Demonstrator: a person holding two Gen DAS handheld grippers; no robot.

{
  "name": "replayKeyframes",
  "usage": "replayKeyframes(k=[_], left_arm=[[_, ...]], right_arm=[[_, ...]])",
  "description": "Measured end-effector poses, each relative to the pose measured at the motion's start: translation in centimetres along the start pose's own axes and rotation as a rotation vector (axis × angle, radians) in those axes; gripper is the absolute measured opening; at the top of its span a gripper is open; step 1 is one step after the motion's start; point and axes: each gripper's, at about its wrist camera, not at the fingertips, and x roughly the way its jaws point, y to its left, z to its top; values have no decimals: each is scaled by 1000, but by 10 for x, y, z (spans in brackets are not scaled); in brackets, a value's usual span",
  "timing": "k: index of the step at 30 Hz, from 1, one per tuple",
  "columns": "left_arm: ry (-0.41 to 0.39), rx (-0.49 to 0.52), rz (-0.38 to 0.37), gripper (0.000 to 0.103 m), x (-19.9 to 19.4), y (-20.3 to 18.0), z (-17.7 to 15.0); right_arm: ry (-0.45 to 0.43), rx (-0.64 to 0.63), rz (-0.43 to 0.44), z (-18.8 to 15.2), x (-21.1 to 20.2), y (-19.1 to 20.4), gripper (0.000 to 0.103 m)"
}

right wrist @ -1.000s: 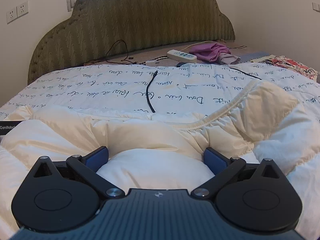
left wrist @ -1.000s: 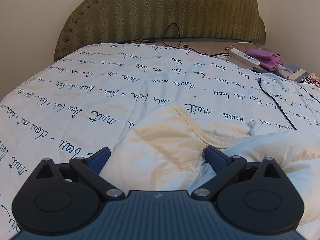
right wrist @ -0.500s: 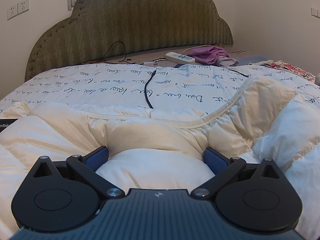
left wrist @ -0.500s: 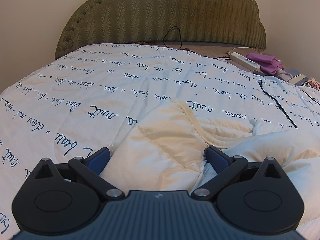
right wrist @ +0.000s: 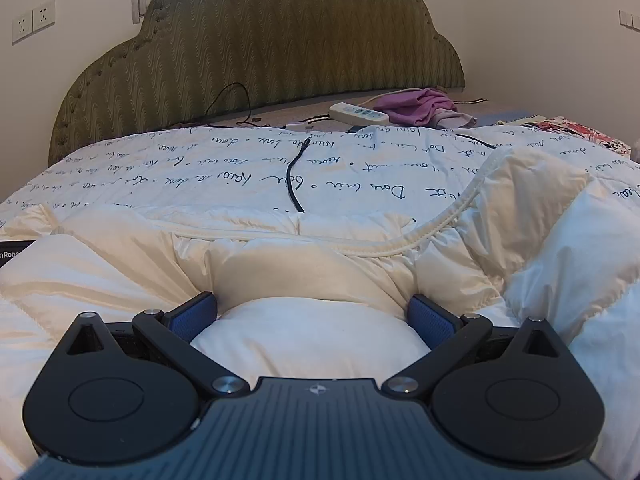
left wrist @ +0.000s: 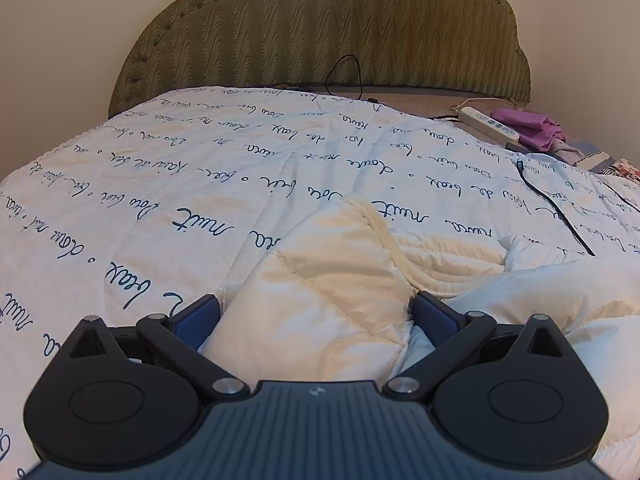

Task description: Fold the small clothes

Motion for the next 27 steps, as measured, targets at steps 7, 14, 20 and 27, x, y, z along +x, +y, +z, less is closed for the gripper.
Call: replayKeyframes(k=[7,14,20,27], left_arm=[[-4,-12,-12,103,0,3,-1],[-7,-14,-15,103,0,4,-1],[-7,-15,-16,103,0,4,-2],[-8,-14,-15,103,0,5,-2]], right_arm=[[-6,7,1,-1,0,0,102],[-8,8,-2,-2,1,1,102],[-8,9,-1,-1,1,1,102],[-9,9,-1,-1,1,1,102]])
